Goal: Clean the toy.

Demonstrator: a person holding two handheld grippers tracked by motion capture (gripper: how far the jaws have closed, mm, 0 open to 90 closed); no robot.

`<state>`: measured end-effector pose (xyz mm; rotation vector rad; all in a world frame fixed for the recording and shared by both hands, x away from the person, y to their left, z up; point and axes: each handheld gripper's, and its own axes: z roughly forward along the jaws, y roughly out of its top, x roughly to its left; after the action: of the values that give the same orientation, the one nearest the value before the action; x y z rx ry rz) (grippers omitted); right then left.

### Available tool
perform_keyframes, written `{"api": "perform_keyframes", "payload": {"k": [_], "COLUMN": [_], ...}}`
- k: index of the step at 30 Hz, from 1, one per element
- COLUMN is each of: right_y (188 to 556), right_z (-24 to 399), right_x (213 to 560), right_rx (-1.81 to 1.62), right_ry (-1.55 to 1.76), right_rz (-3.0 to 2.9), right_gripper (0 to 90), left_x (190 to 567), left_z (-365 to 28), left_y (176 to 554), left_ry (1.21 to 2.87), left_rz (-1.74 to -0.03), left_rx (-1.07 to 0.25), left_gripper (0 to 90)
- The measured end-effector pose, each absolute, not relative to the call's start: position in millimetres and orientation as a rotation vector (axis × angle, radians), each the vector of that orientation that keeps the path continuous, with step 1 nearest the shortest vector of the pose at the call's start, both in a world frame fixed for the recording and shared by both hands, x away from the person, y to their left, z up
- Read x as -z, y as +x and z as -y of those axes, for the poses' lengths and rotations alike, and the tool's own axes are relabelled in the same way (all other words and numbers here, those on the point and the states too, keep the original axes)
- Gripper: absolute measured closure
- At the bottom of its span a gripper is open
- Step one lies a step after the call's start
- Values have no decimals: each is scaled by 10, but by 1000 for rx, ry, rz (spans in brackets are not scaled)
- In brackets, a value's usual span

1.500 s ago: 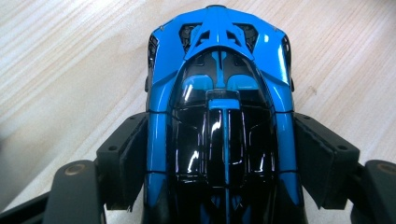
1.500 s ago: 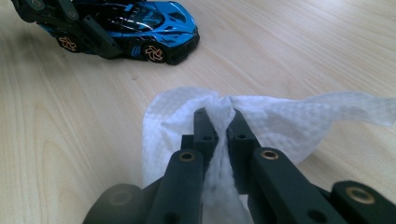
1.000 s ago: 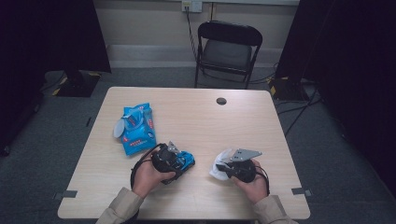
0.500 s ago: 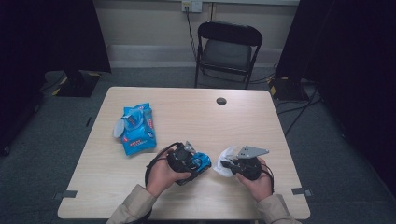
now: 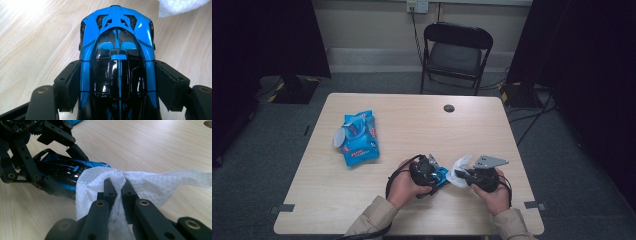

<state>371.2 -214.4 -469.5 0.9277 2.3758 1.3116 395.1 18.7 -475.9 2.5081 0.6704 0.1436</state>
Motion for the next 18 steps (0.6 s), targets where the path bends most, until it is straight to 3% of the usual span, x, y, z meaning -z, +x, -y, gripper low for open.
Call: {"api": "perform_keyframes", "payload": {"k": [10,14,18], "right_y": [3707,3707,3710], "right_z": [2095,2078,2053], "right_x": [4682,4672,4654], "right_rx": [-1316,-1326,-1340], "right_ry": [913,907,898], "right_rz": [-2386,-2389,-2393], "right_gripper": [857,857,857], "left_x": [4781,4735,4637], "left_z": [-254,-274,-318], "left_y": [3928,3917,3901], "left_ry": [2483,2437,2421], "left_rz": [-630,-643,-630], "left_rx": [-147,-170,-183], "left_gripper": [271,192,181]}}
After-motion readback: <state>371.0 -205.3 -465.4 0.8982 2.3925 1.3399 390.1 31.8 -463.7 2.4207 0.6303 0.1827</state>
